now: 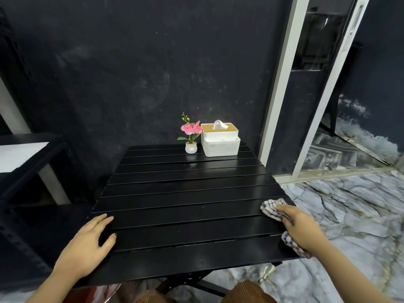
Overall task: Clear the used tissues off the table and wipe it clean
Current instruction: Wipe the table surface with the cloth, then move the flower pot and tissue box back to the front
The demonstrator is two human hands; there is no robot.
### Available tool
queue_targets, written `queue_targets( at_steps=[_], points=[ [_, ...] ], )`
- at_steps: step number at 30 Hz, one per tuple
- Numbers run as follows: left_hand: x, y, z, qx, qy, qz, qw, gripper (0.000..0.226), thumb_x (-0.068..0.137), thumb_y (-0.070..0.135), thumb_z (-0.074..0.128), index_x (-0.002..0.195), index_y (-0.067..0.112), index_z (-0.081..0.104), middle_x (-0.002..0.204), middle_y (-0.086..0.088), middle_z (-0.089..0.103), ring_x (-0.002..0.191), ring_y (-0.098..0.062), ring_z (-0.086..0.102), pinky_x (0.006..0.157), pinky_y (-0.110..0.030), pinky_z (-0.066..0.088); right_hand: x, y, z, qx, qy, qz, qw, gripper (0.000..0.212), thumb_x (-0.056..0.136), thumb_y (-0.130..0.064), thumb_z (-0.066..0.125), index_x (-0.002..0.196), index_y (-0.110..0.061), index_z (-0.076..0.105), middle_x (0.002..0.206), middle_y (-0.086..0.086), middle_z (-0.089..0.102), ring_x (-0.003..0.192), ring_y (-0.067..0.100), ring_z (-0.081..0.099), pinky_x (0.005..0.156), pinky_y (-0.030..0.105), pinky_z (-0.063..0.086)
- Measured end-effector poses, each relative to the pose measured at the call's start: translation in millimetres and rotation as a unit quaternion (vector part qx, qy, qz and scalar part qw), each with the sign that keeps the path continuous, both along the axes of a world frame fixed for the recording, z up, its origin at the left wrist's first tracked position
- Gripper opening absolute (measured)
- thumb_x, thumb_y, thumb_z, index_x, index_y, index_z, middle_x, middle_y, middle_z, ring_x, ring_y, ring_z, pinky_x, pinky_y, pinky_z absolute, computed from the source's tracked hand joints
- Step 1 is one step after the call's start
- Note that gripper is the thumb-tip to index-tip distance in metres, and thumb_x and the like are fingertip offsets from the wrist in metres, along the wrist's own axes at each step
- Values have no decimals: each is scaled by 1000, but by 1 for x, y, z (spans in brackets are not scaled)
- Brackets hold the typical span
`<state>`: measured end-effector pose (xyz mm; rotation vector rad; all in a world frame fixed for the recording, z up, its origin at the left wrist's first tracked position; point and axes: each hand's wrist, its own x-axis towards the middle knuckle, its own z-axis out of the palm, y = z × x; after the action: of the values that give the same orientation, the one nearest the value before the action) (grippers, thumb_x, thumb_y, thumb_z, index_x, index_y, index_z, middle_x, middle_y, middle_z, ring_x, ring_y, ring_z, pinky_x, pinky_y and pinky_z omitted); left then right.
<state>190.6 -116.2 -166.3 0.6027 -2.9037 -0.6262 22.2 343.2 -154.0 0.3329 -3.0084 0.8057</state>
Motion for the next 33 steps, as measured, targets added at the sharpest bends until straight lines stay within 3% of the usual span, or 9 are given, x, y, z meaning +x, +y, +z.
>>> queue_targets(
  at_steps=[3, 6, 15, 24, 33],
  points=[
    [1, 2, 2, 0, -3, 1, 1000, 55, 89, 38, 52, 140, 24, 35, 152, 3, 29, 141, -17, 23, 116, -36, 23, 1, -7, 6, 30, 14, 9, 999, 37, 86, -13, 55, 122, -19, 55, 134, 6, 51, 124, 24, 45, 102, 32, 35],
    [2, 3, 4, 0, -8, -2, 1000, 56, 89, 39, 50, 140, 25, 33, 152, 4, 28, 141, -17, 22, 116, -34, 22, 4, -28, 14, -4, 51, 10, 999, 36, 84, -17, 58, 120, -21, 57, 134, 5, 50, 125, 23, 44, 104, 35, 36],
    [-15, 3, 17, 11, -17, -9, 1000, 58, 87, 46, 50, 139, 28, 32, 151, 8, 28, 139, -11, 26, 115, -27, 24, -11, -112, 40, -52, 22, 90, 994, 45, 84, -26, 59, 127, -24, 48, 137, -2, 48, 128, 16, 40, 109, 29, 32],
    [-96, 29, 29, 2, 25, -34, 999, 57, 87, 48, 46, 140, 30, 32, 150, 11, 29, 139, -8, 26, 113, -27, 28, -51, -182, 32, -44, -41, 133, 989, 56, 83, -38, 57, 134, -23, 38, 141, -4, 43, 131, 16, 36, 109, 32, 32],
    [-193, 14, 19, -17, 13, -53, 998, 61, 87, 51, 43, 142, 29, 27, 154, 8, 22, 143, -11, 17, 119, -32, 17, -133, -245, 21, -51, -34, 141, 988, 66, 82, -40, 57, 139, -22, 28, 146, -3, 34, 135, 16, 30, 111, 34, 30]
  ],
)
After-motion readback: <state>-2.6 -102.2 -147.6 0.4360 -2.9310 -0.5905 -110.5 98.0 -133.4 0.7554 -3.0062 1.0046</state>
